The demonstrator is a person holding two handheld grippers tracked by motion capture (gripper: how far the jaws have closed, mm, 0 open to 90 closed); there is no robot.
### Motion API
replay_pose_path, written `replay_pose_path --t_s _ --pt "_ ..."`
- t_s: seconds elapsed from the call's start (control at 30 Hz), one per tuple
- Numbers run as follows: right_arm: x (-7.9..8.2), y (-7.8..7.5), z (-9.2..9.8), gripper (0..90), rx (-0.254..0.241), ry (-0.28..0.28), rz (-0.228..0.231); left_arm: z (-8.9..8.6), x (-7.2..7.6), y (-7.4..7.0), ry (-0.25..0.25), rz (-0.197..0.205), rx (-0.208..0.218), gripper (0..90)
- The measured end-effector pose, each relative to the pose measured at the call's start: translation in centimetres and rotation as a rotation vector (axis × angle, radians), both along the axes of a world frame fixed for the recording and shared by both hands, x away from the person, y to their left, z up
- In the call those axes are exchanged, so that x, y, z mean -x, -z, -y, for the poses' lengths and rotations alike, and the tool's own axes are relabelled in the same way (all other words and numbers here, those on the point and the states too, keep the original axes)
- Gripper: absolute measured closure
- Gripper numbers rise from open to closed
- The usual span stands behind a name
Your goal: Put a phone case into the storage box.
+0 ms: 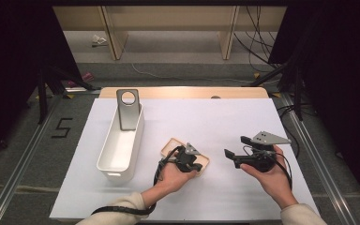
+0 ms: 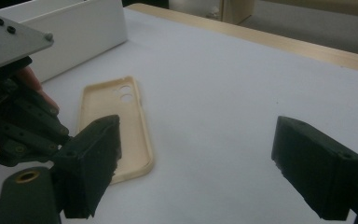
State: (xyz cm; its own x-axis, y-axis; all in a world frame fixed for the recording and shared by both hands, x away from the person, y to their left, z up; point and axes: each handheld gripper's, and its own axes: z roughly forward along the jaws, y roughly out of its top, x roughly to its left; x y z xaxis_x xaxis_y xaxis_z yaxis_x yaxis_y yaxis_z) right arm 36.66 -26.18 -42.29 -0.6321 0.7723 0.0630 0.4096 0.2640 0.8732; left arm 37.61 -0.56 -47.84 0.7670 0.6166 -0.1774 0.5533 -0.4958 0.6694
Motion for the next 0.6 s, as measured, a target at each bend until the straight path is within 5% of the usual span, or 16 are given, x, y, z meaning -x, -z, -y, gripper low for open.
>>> replay_pose_path --t_s 0.6 --pt "0.0 0.0 0.0 16.6 0.000 -0.001 0.000 -1.2 0.7 -0.4 0.042 -0.037 -0.043 89.8"
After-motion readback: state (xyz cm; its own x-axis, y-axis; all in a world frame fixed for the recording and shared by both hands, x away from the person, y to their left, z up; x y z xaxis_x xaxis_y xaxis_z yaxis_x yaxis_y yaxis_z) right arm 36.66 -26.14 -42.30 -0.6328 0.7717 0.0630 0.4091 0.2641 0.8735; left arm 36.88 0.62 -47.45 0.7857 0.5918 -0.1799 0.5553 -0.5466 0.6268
